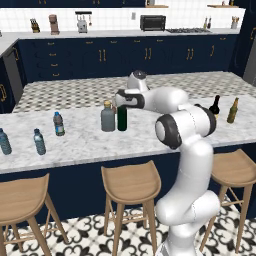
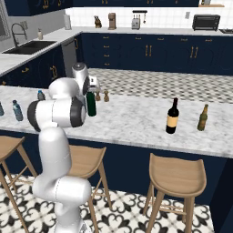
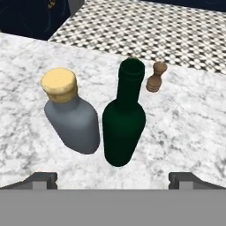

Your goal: Move the plastic bottles in the middle to the plastics group, and the glass bottles in the middle to the glass group.

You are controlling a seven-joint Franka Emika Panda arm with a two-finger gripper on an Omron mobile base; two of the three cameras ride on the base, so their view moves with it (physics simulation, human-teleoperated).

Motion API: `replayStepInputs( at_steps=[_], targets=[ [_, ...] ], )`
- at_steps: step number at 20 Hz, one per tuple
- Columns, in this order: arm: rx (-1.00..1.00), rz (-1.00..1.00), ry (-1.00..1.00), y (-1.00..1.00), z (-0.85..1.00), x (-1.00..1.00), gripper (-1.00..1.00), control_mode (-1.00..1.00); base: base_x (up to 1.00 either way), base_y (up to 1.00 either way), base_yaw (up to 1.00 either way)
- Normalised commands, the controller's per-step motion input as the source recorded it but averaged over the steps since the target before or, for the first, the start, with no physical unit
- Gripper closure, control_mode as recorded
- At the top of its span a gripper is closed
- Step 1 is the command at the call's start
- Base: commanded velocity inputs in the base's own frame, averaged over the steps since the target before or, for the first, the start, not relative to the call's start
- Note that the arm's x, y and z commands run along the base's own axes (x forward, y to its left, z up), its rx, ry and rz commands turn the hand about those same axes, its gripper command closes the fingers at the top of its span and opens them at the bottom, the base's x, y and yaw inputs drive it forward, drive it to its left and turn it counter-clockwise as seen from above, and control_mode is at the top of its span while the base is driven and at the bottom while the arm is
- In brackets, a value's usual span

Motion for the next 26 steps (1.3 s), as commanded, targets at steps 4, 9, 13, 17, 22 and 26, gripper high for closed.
replayStepInputs(
  at_steps=[4,9,13,17,22,26],
  targets=[
    [0.0,0.0,0.0,0.0,-0.05,0.24,-1.0,-1.0,0.0,0.0,0.0],
    [0.0,-0.01,0.0,0.0,0.0,0.28,-1.0,-1.0,0.0,0.0,0.0],
    [0.0,-0.01,0.01,0.0,-0.1,0.15,-1.0,-1.0,0.0,0.0,0.0],
    [0.01,0.0,0.01,0.0,-0.17,0.12,-1.0,-1.0,0.0,0.0,0.0],
    [0.02,0.0,0.0,0.0,-0.13,0.08,-1.0,-1.0,0.0,0.0,0.0],
    [0.03,0.0,0.0,0.0,-0.15,0.18,-1.0,-1.0,0.0,0.0,0.0]
  ],
)
